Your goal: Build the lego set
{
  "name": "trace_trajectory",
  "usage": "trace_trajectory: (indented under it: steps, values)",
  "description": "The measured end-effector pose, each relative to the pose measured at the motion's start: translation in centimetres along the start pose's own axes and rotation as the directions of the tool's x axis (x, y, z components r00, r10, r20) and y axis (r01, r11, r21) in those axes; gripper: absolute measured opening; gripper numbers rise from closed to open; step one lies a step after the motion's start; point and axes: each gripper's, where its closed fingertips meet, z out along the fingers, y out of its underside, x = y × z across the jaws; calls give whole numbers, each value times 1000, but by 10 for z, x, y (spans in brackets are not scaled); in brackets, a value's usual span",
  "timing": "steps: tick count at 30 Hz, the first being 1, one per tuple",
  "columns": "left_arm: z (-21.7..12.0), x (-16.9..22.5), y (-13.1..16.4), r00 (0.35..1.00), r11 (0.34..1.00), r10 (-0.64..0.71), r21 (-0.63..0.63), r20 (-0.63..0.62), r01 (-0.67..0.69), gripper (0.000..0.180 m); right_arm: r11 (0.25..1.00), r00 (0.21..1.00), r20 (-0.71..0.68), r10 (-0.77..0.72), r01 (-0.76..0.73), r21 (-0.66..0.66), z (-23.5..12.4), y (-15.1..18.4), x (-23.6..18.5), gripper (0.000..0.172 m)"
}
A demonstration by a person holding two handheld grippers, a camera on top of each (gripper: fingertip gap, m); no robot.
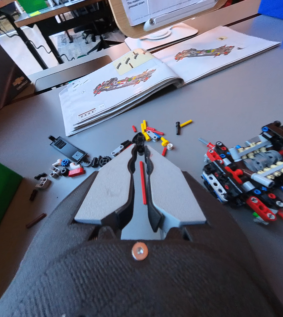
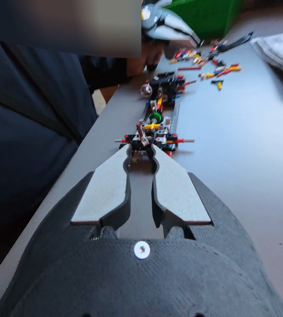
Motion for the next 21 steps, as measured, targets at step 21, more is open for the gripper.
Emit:
trace_trajectory:
  steps: [21]
  values:
    - [-5,-26,3,990,997,-82,6,118,82,6,979,984,-155,91,-60,195,-15,-21,20,10]
